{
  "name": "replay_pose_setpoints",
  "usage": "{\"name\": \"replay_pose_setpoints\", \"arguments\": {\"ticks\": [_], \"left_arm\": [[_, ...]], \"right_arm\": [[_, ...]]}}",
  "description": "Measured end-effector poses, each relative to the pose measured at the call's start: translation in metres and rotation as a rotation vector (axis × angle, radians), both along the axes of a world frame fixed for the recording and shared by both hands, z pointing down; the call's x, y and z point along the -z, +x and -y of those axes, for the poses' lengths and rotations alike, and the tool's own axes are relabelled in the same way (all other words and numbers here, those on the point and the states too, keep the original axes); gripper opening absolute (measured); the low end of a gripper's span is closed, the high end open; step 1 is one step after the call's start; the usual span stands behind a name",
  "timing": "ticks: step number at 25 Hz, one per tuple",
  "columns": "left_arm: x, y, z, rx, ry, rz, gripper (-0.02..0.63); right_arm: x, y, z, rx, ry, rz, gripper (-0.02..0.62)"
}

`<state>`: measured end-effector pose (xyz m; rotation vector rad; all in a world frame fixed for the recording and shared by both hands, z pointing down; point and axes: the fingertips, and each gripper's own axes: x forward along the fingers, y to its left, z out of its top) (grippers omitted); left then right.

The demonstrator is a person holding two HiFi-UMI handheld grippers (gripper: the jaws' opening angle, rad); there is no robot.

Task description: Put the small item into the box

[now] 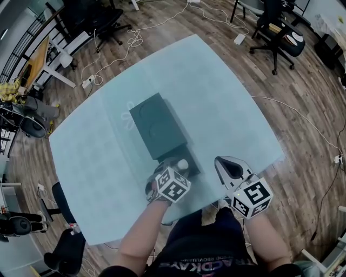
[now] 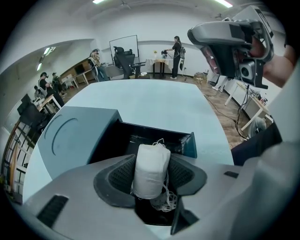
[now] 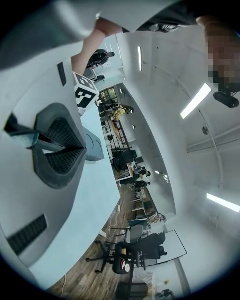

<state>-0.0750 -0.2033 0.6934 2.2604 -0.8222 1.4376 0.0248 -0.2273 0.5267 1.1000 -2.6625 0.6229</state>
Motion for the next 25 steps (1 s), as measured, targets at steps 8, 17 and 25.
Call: {"name": "replay_pose_setpoints", "arguments": {"ticks": [8, 17, 25], "left_arm": [[-0.014, -0.002, -0.005, -0.068, -0.059, 0.131, 0.218], [-0.015, 0.0, -0.004, -0.052, -0.091, 0.13, 0.219], [-0.012, 0.005, -0.005, -0.033, -0.086, 0.1, 0.249]], "right_arm": [[0.002, 0.006, 0.006, 0.002, 0.0, 0.006, 0.018], [0.004, 0.015, 0.007, 0.008, -0.002, 0.002, 0.018], [0.011, 0.021, 0.009, 0.02, 0.011, 0.012, 0.018]]}}
